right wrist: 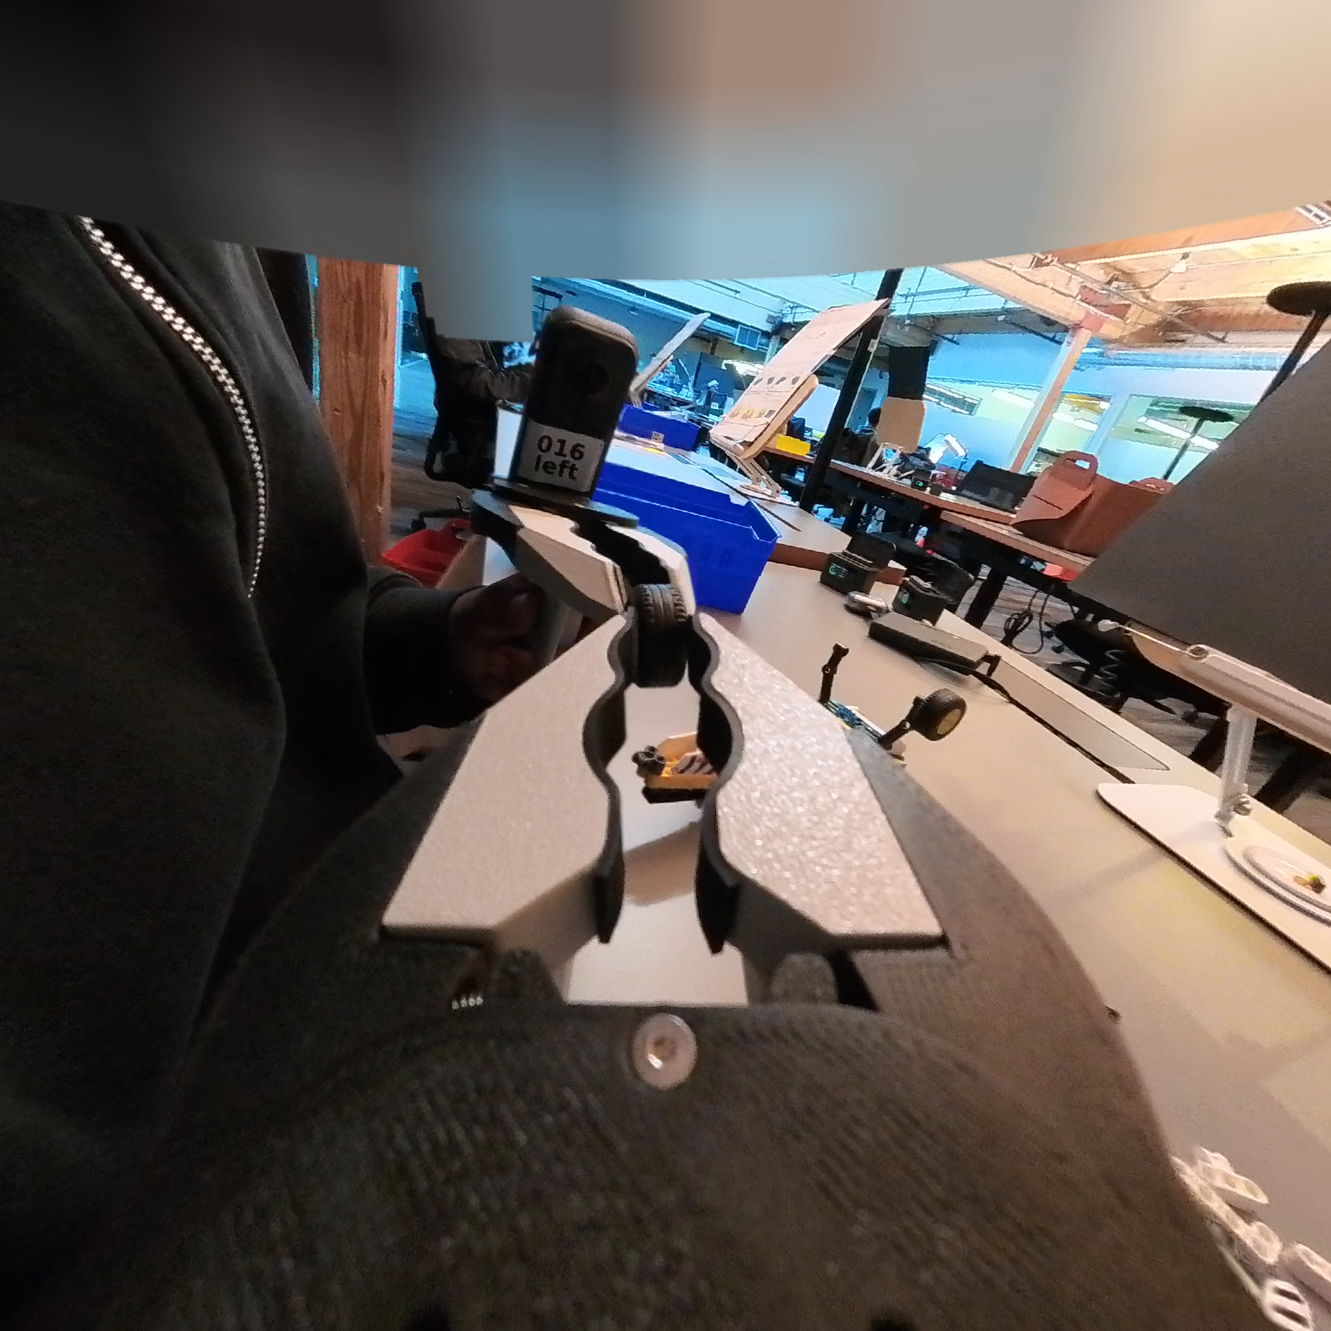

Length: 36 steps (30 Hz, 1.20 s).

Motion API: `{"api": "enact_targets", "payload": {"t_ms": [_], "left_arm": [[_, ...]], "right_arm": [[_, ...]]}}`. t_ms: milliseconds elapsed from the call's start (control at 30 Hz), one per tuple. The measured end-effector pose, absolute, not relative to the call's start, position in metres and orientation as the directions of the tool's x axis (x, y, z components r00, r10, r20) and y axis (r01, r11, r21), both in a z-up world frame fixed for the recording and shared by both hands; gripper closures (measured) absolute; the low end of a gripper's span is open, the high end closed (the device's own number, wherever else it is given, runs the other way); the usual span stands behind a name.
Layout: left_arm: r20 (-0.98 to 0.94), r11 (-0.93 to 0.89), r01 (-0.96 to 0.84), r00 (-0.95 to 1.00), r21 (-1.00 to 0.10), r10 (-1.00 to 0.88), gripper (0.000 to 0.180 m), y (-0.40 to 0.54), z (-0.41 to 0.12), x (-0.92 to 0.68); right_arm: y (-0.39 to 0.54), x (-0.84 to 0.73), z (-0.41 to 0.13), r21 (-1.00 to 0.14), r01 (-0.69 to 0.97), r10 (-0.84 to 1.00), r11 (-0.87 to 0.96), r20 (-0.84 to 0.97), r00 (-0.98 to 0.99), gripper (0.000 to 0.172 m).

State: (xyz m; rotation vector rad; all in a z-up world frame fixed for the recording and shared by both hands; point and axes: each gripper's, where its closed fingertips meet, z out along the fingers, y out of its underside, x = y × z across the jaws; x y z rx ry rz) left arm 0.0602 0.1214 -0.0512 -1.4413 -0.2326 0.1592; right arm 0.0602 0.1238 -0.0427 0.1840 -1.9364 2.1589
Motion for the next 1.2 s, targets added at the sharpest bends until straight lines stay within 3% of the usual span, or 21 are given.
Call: {"api": "enact_targets", "payload": {"t_ms": [267, 600, 867, 1200], "left_arm": [[0.138, 0.101, 0.121, 0.972, -0.988, 0.192, 0.17, 0.126, -0.054, 0.064], [0.382, 0.167, 0.361, 0.917, -0.917, 0.113, 0.17, 0.128, -0.06, 0.053], [0.314, 0.1, 0.298, 0.899, -0.949, 0.304, 0.17, 0.125, -0.075, 0.036], [0.235, 0.117, 0.205, 0.78, -0.972, 0.58, 0.172, 0.119, -0.081, 0.019]], "right_arm": [[0.12, 0.061, -0.048, -0.987, -0.125, 0.029, -0.105, 0.122, -0.992, 0.146], [0.122, 0.05, -0.057, -0.995, 0.045, 0.011, -0.083, -0.046, -0.999, 0.158], [0.12, 0.032, -0.074, -0.999, -0.013, 0.193, 0.049, 0.022, -0.981, 0.158], [0.118, 0.013, -0.079, -0.999, -0.004, 0.409, 0.039, 0.019, -0.913, 0.159]]}}
